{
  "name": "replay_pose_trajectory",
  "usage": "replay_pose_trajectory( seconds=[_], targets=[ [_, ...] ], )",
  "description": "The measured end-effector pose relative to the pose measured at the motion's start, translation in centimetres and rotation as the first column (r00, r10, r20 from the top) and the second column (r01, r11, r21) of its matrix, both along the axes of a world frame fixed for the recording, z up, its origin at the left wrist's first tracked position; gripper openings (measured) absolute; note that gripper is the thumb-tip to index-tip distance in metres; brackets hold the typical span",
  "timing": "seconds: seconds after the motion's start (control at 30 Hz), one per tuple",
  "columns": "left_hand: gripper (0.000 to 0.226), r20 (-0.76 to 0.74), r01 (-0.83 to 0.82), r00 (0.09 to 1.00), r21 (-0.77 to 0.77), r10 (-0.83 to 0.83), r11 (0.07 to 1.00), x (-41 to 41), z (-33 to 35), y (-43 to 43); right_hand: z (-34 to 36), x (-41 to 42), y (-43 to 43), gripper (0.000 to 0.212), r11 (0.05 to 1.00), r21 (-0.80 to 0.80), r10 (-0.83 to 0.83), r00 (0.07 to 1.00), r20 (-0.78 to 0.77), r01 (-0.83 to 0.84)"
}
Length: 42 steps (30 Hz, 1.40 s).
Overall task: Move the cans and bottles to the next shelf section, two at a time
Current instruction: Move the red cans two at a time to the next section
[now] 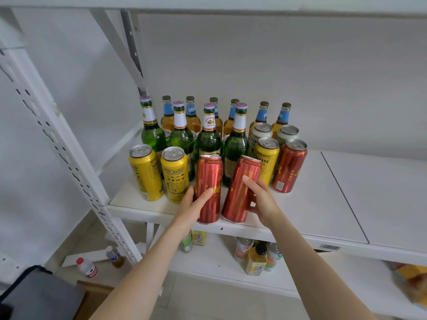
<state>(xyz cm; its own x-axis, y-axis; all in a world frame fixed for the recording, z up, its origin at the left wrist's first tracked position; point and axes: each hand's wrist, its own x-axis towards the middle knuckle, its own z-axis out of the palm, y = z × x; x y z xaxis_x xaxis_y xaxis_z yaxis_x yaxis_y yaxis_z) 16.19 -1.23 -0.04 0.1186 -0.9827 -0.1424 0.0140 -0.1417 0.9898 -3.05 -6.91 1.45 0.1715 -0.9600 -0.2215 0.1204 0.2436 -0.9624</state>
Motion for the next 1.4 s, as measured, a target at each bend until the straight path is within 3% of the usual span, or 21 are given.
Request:
replay_pose_trajectory(
  seconds=[0.07,0.3,0.5,0.63,0.9,1.13,1.4],
  targets=[
    [0.068,-0.005,0.022,1.000,0.032,-0.022,0.999,0.1,0.4,1.3,0.2,-0.3,0.9,0.070,0.998,0.040,-0.039,0.999,-0.002,0.039],
    [0.048,-0.054,0.061,0.997,0.094,-0.056,0.994,0.8,1.4,4.9,2.0,-0.5,4.7,0.047,0.993,0.066,-0.098,0.995,-0.021,0.099],
    [0.074,-0.140,0.040,0.990,0.118,-0.023,0.992,1.5,2.6,7.3,3.6,0.0,8.7,0.035,0.992,0.035,-0.121,0.992,-0.040,0.123],
    [0.080,-0.203,0.033,0.979,0.106,-0.011,0.994,2.0,3.6,8.8,4.6,-0.1,11.3,0.043,0.984,0.029,-0.174,0.984,-0.026,0.175],
    [0.066,-0.297,0.051,0.954,0.048,-0.034,0.998,2.5,4.5,11.5,5.7,-2.9,15.5,0.039,0.966,0.027,-0.259,0.966,0.007,0.258],
    [0.065,-0.309,0.058,0.950,0.024,-0.048,0.998,0.7,5.2,12.7,6.2,-7.1,17.7,0.064,0.951,0.011,-0.308,0.951,0.010,0.308],
    [0.061,-0.330,0.061,0.942,0.008,-0.055,0.998,-5.4,6.0,13.2,7.0,-14.1,18.9,0.071,0.947,0.006,-0.320,0.947,0.015,0.320]
  ],
)
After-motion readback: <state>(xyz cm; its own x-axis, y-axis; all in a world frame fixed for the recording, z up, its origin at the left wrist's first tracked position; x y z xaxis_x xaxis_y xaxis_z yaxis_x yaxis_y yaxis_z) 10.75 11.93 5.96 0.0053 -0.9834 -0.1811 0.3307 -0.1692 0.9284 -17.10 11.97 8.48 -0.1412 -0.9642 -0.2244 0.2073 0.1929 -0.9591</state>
